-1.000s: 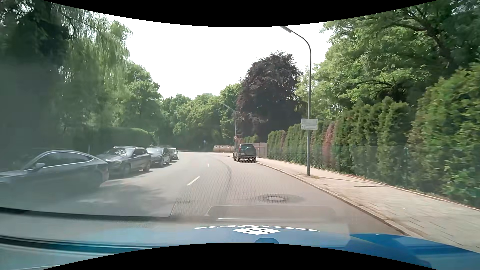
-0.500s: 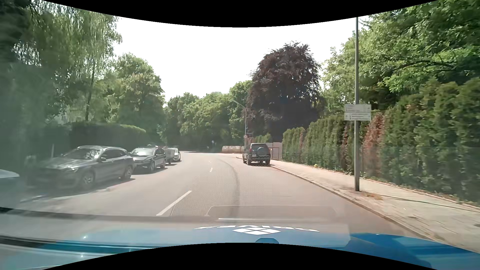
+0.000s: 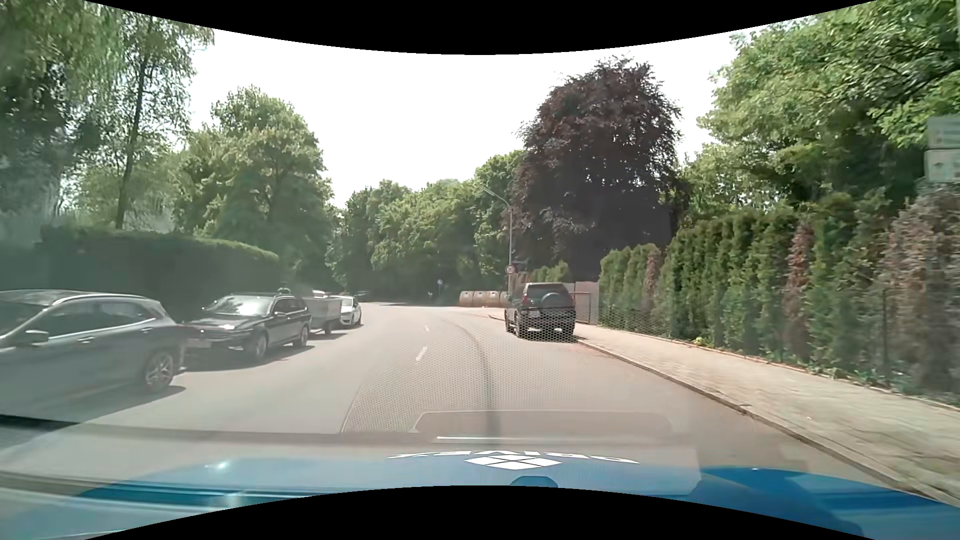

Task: Follow the waypoints while adhering to traffic rules and regulations

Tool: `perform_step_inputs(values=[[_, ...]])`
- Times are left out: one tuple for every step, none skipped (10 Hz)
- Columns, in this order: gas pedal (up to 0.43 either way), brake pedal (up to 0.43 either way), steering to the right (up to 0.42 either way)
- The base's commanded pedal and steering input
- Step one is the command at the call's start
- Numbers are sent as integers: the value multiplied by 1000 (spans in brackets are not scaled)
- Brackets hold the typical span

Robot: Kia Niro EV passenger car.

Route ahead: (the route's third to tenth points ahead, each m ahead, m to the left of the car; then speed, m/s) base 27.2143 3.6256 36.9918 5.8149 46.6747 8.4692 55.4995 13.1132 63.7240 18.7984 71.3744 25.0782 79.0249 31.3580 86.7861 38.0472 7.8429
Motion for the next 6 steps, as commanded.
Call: perform_step_inputs(values=[[138, 0, -43], [138, 0, -43], [138, 0, -43], [138, 0, -43], [138, 0, -42], [150, 0, -40]])
